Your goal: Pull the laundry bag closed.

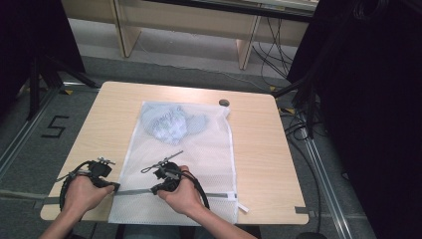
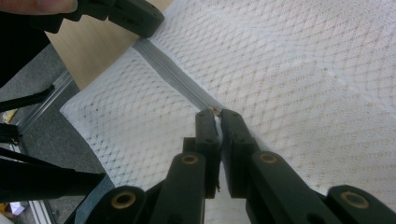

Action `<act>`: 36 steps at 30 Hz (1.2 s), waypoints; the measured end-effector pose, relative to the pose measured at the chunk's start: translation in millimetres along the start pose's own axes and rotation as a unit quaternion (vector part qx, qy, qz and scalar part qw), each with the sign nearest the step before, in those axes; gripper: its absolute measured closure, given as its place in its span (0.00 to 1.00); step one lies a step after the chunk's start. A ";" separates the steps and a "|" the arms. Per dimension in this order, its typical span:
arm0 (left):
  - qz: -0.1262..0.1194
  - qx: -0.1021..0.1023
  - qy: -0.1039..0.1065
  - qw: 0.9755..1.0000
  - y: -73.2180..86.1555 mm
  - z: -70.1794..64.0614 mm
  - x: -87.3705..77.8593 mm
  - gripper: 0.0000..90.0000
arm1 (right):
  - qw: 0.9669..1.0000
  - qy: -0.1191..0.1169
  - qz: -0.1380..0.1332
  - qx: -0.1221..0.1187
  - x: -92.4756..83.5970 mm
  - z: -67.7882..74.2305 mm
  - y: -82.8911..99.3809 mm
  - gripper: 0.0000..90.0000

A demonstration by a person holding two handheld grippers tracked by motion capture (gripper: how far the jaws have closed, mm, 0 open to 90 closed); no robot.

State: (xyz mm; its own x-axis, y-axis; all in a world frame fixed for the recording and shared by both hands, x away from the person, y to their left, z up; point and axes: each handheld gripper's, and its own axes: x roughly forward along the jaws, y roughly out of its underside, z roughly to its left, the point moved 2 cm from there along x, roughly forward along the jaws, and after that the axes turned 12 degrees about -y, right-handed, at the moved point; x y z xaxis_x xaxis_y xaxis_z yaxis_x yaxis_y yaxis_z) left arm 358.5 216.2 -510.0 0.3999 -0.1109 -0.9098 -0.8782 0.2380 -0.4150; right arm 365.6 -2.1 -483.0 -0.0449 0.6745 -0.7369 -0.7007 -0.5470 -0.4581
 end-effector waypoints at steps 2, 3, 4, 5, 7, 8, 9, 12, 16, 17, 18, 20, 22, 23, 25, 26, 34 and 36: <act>0.007 0.013 0.004 1.000 0.1 1.7 -1.3 1.00 | 1.000 0.004 -0.001 -0.003 -0.6 -0.2 0.2 0.97; 0.005 0.009 0.004 1.000 0.1 1.2 -0.9 1.00 | 1.000 0.000 0.000 0.001 -1.1 -0.2 0.6 0.97; 0.002 0.004 0.002 1.000 0.0 0.6 -0.5 1.00 | 1.000 0.003 0.001 0.001 -1.3 -0.3 0.7 0.97; 0.001 0.002 0.002 1.000 0.0 0.4 -0.3 1.00 | 1.000 0.006 0.001 -0.002 -1.5 -0.8 0.8 0.97; 0.007 0.011 0.004 1.000 0.1 1.6 -1.2 1.00 | 1.000 0.004 -0.001 0.000 -2.5 -1.6 1.4 0.97; 0.007 0.011 0.004 1.000 0.1 1.7 -1.2 1.00 | 1.000 0.001 -0.001 0.003 -2.5 -1.7 1.6 0.97; 0.007 0.011 0.004 1.000 0.0 1.7 -1.2 1.00 | 1.000 0.001 -0.001 0.003 -2.5 -2.0 1.7 0.97; 0.007 0.011 0.004 1.000 0.1 1.7 -1.2 1.00 | 1.000 0.000 -0.001 0.004 -3.3 -2.4 2.2 0.97; 0.006 0.010 0.004 1.000 0.0 1.2 -1.0 1.00 | 1.000 0.005 0.000 -0.001 -4.8 -2.8 3.6 0.97; 0.001 0.002 0.001 1.000 0.0 0.2 -0.2 1.00 | 1.000 0.005 0.000 -0.001 -4.8 -2.8 3.6 0.97; 0.000 -0.001 0.000 1.000 -0.1 0.0 0.0 1.00 | 1.000 0.003 0.001 0.000 -5.1 -2.8 4.1 0.97; 0.007 0.011 0.004 1.000 0.0 1.6 -1.2 1.00 | 1.000 0.003 0.002 -0.004 -5.4 -4.0 5.2 0.97; 0.003 0.005 0.003 1.000 0.0 0.6 -0.5 1.00 | 1.000 0.002 0.002 0.003 -5.7 -3.0 6.0 0.97; 0.000 0.000 -0.001 1.000 -0.1 0.0 0.0 1.00 | 1.000 0.003 0.001 0.006 -6.4 -3.5 6.8 0.97; 0.007 0.012 0.004 1.000 0.1 1.8 -1.2 1.00 | 1.000 0.002 0.000 0.006 -6.8 -3.6 6.9 0.97; 0.006 0.011 0.004 1.000 0.1 1.7 -1.2 1.00 | 1.000 0.005 0.000 0.004 -8.1 -4.2 7.4 0.97; 0.006 0.009 0.004 1.000 -0.5 1.4 -0.8 1.00 | 1.000 0.012 0.012 -0.005 -16.1 -5.9 9.1 0.97; 0.004 0.004 0.004 1.000 -0.8 0.2 -0.4 1.00 | 1.000 0.013 0.009 0.001 -16.9 -6.3 10.0 0.97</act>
State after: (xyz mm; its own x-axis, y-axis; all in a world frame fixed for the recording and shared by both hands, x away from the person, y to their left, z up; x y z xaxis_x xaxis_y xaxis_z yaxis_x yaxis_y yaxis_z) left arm 359.0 216.3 -509.3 0.3905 -0.1161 -0.9133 -0.8793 0.2470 -0.4073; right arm 363.8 -22.1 -478.2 -0.0383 0.6515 -0.7577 -0.7014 -0.5576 -0.4440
